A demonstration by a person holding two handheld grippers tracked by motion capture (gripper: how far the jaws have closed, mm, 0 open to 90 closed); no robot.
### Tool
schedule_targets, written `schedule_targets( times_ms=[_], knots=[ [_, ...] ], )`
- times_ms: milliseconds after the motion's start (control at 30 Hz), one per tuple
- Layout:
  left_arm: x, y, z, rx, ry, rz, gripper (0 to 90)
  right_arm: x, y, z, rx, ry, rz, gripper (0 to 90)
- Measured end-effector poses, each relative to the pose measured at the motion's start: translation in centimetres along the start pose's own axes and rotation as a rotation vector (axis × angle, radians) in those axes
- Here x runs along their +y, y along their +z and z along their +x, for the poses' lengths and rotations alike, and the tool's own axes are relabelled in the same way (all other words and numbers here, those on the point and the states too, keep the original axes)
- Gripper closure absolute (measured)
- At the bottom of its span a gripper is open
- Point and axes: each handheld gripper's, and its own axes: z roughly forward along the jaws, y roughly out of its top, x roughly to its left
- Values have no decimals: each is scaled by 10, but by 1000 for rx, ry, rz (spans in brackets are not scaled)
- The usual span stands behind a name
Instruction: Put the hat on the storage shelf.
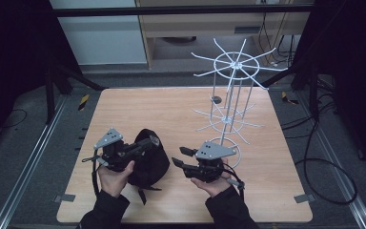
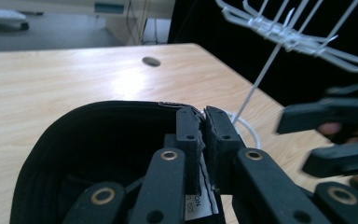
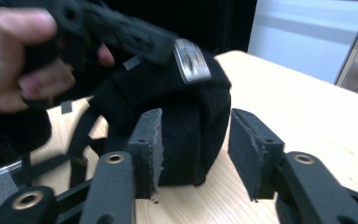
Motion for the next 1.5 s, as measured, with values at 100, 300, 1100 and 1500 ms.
schedule_targets(
  times_ms=[100, 300, 1100, 1500],
  knots=[
    [3, -7, -2, -23, 2, -35, 846, -6, 8, -1, 1, 9, 21, 484],
    [9, -11, -8, -35, 14, -66, 846, -19, 26, 4, 23, 42, 18, 395],
    [9, -13, -5, -33, 42, -67, 812, -21, 29, 4, 18, 8, 54, 868],
    [-7, -25, 6, 141, 110, 25, 496, -6, 38, 13, -25, 3, 102, 869]
  ],
)
